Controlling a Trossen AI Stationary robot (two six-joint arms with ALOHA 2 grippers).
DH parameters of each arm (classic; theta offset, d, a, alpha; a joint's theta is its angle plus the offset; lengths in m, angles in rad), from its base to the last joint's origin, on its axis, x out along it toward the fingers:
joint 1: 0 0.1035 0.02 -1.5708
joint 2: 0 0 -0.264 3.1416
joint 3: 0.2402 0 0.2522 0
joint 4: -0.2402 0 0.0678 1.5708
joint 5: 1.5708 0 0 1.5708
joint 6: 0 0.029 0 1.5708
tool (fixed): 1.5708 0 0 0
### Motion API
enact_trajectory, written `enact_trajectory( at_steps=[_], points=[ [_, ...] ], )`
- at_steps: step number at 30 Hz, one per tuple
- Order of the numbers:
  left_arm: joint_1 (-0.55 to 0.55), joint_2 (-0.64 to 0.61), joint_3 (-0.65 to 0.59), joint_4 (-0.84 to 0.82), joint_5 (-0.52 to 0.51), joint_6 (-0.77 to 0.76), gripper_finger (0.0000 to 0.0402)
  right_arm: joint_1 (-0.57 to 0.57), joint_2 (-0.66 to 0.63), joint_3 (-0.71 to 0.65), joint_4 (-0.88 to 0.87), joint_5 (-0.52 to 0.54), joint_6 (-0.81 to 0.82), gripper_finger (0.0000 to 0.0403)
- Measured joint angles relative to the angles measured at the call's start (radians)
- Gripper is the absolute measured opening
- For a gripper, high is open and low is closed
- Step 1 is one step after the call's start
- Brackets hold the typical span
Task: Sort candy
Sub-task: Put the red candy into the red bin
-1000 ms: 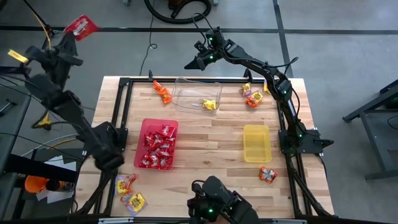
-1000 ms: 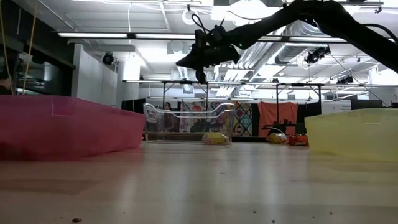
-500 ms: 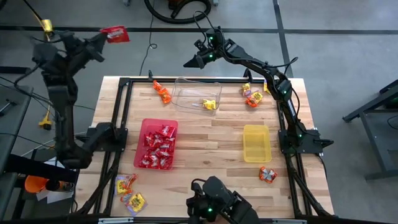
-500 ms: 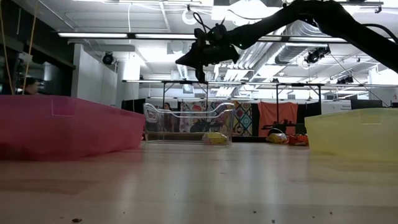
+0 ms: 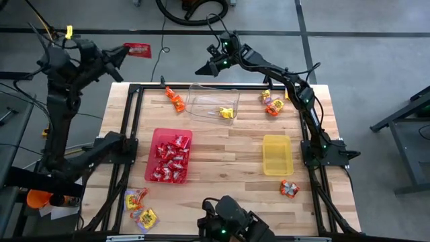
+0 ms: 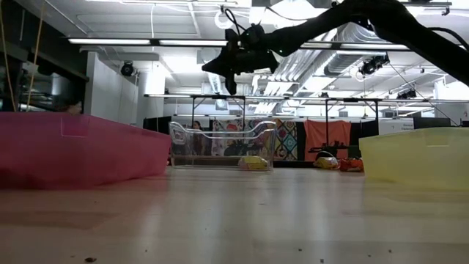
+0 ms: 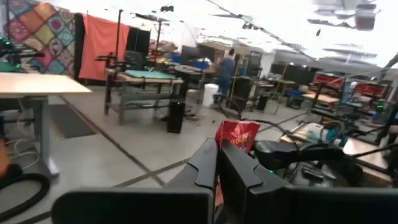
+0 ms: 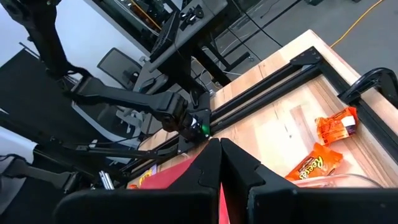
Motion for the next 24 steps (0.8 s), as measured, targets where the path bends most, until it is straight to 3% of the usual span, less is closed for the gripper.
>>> enact_trajectory(
  at_steps=[6,13,18,24],
  points=[
    [-0.199,0.029,-0.003,0.0,-0.161,0.052,0.0,0.006,0.0,0.0,0.017,0.008,0.017,0.0],
    [-0.545,0.156,-0.078,0.109,-0.359,0.055,0.0,0.006,-0.002,0.0,0.092,-0.02,0.076,0.0],
    [-0.782,0.281,-0.109,0.208,-0.459,0.062,0.0,-0.007,-0.052,0.0,0.083,-0.055,0.061,0.0],
    [-0.944,0.424,-0.111,0.307,-0.51,0.076,0.0,-0.016,-0.146,0.001,-0.046,-0.086,-0.081,0.0]
  ],
)
